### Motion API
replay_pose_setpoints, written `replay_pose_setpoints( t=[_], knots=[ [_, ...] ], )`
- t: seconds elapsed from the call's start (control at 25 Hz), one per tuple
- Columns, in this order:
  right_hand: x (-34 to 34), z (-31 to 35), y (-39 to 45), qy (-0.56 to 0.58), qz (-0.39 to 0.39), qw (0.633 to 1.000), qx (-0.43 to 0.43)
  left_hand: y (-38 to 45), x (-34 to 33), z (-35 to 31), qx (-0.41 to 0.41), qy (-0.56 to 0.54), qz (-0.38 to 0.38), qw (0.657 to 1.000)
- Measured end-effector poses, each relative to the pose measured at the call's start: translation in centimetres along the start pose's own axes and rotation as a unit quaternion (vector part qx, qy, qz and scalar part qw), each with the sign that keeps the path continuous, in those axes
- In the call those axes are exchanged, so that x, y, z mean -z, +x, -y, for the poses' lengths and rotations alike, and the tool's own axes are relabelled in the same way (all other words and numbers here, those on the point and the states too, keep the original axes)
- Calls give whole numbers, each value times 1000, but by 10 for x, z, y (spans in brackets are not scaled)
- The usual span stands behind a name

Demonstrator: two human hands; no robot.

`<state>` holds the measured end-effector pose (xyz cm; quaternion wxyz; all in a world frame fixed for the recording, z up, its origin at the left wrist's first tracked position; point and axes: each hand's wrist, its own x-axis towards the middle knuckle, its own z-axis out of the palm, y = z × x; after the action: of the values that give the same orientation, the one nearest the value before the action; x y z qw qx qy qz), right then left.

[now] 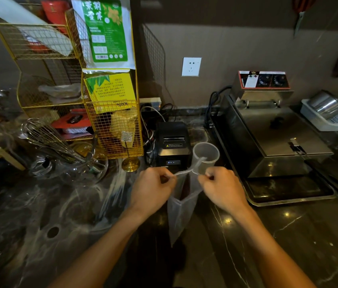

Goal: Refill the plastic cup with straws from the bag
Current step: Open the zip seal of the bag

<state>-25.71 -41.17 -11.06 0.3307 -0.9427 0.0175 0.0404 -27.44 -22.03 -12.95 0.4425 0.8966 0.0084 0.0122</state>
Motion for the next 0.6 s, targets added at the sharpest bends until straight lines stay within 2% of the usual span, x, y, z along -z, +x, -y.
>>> replay_pose_setpoints(
  t=[0.12, 0.2, 0.28, 0.4, 0.48, 0.6],
  knots=[
    [15, -15, 1, -45, 27, 996, -72, -2, 14, 7, 18, 12, -33, 999],
    [14, -13, 0, -109, 47, 992, -52, -4, 13, 5, 2, -4, 4, 1000],
    [6, -4, -1, -98, 23, 995, -9, -7, 4, -1, -31, -8, 41, 999],
    [0, 1, 2, -82, -13, 996, 17, -10, -4, -8, -60, -14, 45, 997],
    [6, -8, 6, -89, -11, 996, -1, -8, 4, -4, -43, -23, 27, 998],
    [20, -28, 11, -37, -5, 998, -58, 1, 23, 12, -5, -4, -50, 999]
  ],
)
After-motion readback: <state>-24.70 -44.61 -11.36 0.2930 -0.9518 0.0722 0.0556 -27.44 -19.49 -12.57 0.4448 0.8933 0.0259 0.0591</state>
